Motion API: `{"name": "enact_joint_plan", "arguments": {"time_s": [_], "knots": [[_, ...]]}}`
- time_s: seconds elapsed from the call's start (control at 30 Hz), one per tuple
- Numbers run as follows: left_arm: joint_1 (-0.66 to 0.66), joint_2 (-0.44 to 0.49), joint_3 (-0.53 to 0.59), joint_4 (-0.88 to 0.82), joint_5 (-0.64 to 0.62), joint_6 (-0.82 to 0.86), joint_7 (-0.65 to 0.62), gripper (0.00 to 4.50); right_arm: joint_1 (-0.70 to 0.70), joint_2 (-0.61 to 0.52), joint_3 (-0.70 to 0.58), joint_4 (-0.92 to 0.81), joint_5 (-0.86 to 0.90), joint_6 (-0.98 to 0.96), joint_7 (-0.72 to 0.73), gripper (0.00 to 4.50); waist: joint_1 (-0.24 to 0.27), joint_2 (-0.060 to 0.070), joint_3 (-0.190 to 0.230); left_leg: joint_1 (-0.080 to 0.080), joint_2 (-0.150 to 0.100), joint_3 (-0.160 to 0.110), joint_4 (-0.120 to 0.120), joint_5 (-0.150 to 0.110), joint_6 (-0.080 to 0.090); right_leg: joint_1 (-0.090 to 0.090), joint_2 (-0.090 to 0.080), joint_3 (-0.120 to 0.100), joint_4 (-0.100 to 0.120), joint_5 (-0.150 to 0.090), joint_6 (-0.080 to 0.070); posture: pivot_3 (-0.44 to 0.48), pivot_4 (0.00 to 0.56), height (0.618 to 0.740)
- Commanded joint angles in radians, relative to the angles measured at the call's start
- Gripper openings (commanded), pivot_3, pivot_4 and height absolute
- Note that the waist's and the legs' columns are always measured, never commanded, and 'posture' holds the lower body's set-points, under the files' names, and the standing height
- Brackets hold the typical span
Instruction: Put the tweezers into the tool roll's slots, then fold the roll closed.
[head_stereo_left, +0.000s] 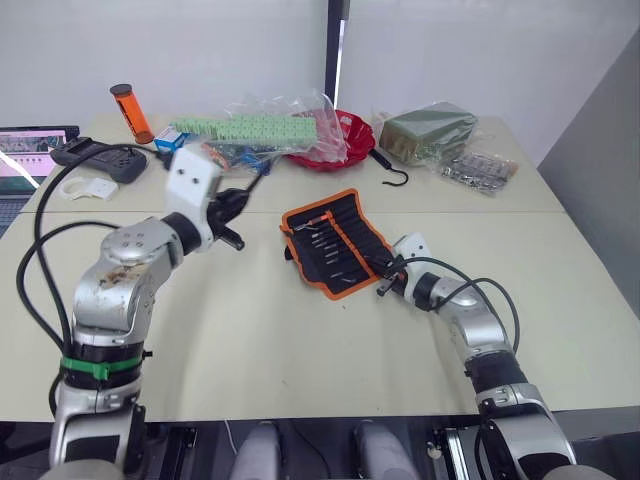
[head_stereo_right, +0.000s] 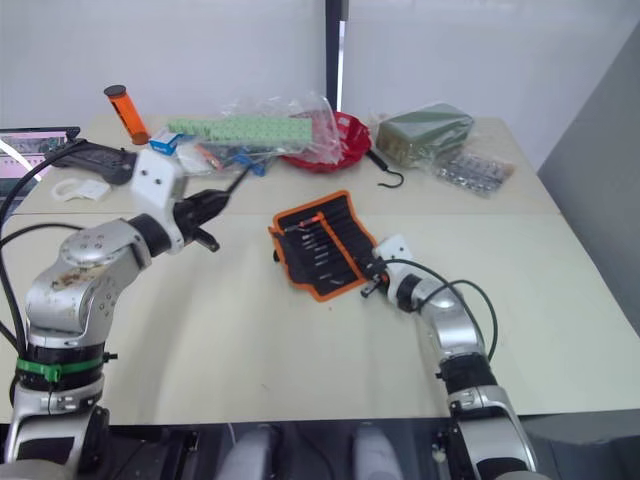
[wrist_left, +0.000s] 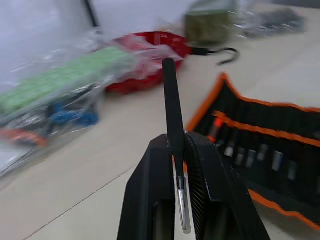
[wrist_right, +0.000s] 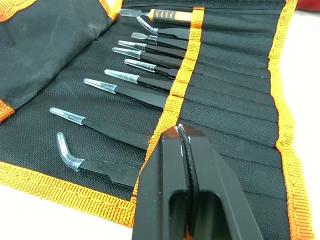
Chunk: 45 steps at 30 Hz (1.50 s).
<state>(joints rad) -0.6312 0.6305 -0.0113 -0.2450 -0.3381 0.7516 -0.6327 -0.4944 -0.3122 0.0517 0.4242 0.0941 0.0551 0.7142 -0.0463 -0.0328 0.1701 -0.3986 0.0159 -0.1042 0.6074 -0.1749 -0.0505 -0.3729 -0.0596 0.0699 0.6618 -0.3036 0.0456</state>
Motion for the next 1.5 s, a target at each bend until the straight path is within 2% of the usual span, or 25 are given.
{"name": "enact_joint_plan", "arguments": {"time_s": [0.03, 0.1, 0.23, 0.37, 0.5, 0.63, 0.83, 1.03, 1.5], "knots": [[-0.077, 0.020, -0.082, 0.009, -0.024, 0.022, -0.120, 0.04, 0.020, -0.001, 0.014, -0.013, -0.003, 0.019, 0.001, 0.00, 0.000, 0.000, 0.000, 0.000, 0.000, 0.000, 0.000, 0.000, 0.000, 0.000, 0.000, 0.000, -0.001, 0.000, 0.000, 0.000, 0.150, 0.740], [-0.132, 0.009, -0.142, 0.041, -0.005, 0.012, -0.158, 0.04, 0.019, -0.001, 0.005, -0.018, -0.003, 0.018, -0.014, 0.00, 0.000, 0.001, 0.001, 0.000, 0.000, 0.000, 0.000, 0.000, 0.000, 0.000, 0.000, 0.000, 0.000, 0.000, 0.000, 0.000, 0.150, 0.740], [-0.237, -0.063, -0.260, 0.146, 0.106, -0.067, -0.144, 0.04, 0.045, -0.003, -0.008, -0.042, 0.005, 0.022, -0.031, 0.00, 0.002, 0.001, 0.001, -0.001, 0.000, 0.000, 0.001, 0.000, 0.000, 0.000, 0.000, 0.000, -0.001, 0.000, 0.001, 0.000, 0.150, 0.740], [-0.326, -0.141, -0.319, 0.271, 0.100, 0.007, -0.197, 0.04, 0.082, -0.003, -0.014, -0.078, 0.010, 0.032, -0.051, 0.00, 0.003, 0.002, 0.002, -0.001, -0.001, 0.000, 0.001, 0.000, 0.000, 0.000, 0.000, 0.000, 0.000, -0.001, 0.001, 0.000, 0.150, 0.740], [-0.349, -0.148, -0.395, 0.330, 0.129, 0.031, -0.270, 0.04, 0.105, -0.001, -0.021, -0.103, 0.012, 0.043, -0.067, 0.00, -0.002, 0.002, 0.002, -0.001, -0.001, 0.000, 0.001, 0.000, 0.000, 0.000, 0.000, 0.000, 0.000, -0.001, 0.002, 0.000, 0.150, 0.740], [-0.348, -0.148, -0.400, 0.343, 0.136, 0.101, -0.273, 0.04, 0.119, 0.002, -0.031, -0.117, 0.025, 0.056, -0.077, 0.00, -0.001, 0.003, 0.002, -0.002, -0.001, -0.001, 0.001, 0.000, 0.000, -0.001, 0.000, 0.000, 0.001, -0.001, 0.002, 0.000, 0.150, 0.740], [-0.305, -0.125, -0.441, 0.320, 0.173, 0.120, -0.300, 0.04, 0.120, -0.001, -0.029, -0.117, 0.028, 0.055, -0.086, 0.00, 0.001, 0.003, 0.002, -0.002, -0.001, -0.001, 0.001, 0.000, 0.000, -0.001, 0.000, 0.000, 0.001, -0.001, 0.002, 0.000, 0.150, 0.740], [-0.240, -0.129, -0.430, 0.284, 0.189, 0.119, -0.274, 0.04, 0.118, -0.006, -0.026, -0.110, 0.030, 0.052, -0.081, 0.00, 0.001, 0.003, 0.002, -0.002, -0.001, -0.001, 0.002, 0.000, 0.000, -0.001, 0.000, 0.000, 0.001, -0.001, 0.002, 0.000, 0.150, 0.740], [-0.257, -0.199, -0.410, 0.368, 0.223, 0.081, -0.213, 0.04, 0.116, -0.021, -0.021, -0.120, 0.030, 0.060, -0.072, 0.00, 0.004, 0.003, 0.002, -0.002, -0.001, -0.001, 0.002, 0.000, 0.000, -0.001, 0.000, 0.001, 0.001, -0.001, 0.002, 0.000, 0.150, 0.740]]}}
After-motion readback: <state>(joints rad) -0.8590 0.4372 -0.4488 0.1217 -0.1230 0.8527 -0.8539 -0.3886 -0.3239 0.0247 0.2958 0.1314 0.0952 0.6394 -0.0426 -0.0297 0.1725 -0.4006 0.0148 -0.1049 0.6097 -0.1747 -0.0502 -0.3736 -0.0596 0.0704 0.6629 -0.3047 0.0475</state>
